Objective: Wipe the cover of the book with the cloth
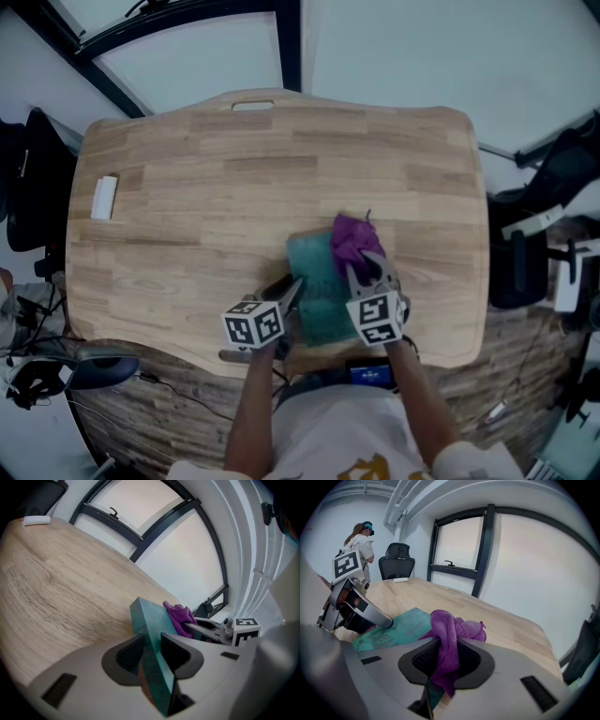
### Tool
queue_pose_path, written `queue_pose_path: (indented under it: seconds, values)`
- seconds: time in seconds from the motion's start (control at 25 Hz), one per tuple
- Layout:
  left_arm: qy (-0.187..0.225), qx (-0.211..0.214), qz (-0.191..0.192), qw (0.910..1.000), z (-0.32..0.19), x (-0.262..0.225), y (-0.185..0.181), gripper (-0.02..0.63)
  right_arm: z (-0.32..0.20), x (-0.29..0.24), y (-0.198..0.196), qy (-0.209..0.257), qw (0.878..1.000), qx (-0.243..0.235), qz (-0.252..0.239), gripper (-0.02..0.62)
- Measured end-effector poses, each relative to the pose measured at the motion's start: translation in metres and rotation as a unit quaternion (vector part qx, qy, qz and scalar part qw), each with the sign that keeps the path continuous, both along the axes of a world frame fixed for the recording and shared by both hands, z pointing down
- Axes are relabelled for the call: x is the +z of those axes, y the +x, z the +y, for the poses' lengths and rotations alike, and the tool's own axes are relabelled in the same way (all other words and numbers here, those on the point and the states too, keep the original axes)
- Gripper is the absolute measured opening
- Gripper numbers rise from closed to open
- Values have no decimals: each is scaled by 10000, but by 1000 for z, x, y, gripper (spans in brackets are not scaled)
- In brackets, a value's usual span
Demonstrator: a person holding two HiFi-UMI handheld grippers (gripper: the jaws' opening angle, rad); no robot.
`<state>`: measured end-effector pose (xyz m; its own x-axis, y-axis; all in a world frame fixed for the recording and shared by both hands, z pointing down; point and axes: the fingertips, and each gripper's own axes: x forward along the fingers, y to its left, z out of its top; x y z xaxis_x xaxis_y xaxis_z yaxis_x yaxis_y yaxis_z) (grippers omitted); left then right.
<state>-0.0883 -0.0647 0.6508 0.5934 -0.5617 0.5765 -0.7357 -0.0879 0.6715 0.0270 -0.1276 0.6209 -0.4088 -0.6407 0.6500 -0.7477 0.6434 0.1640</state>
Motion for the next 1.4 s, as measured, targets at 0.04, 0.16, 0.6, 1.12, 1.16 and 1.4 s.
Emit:
queue_pose_path:
  seconds: [0.04, 0.16, 0.6, 1.12, 1.16, 1.4]
  values:
    - [2, 1, -2, 10000, 0, 0, 0, 120, -1, 0, -1, 7, 10000, -5, -7, 72]
    - [14, 0, 2, 10000, 0, -1, 1, 120, -2, 0, -2, -31, 10000, -34, -23, 72]
    - [-13, 6, 28, 10000, -1, 0, 0, 120, -5, 3, -13, -240, 9995, -204, 37, 72]
    - [-94, 15, 120, 9999, -1, 1, -1, 121, -3, 11, -44, -438, 9969, -640, 91, 72]
    - [-94, 17, 115, 9999, -2, 1, -1, 121, -2, 11, -47, -436, 9967, -677, 93, 72]
    - [-88, 25, 97, 9999, -1, 2, 0, 121, 4, 12, -64, -433, 9948, -913, 122, 72]
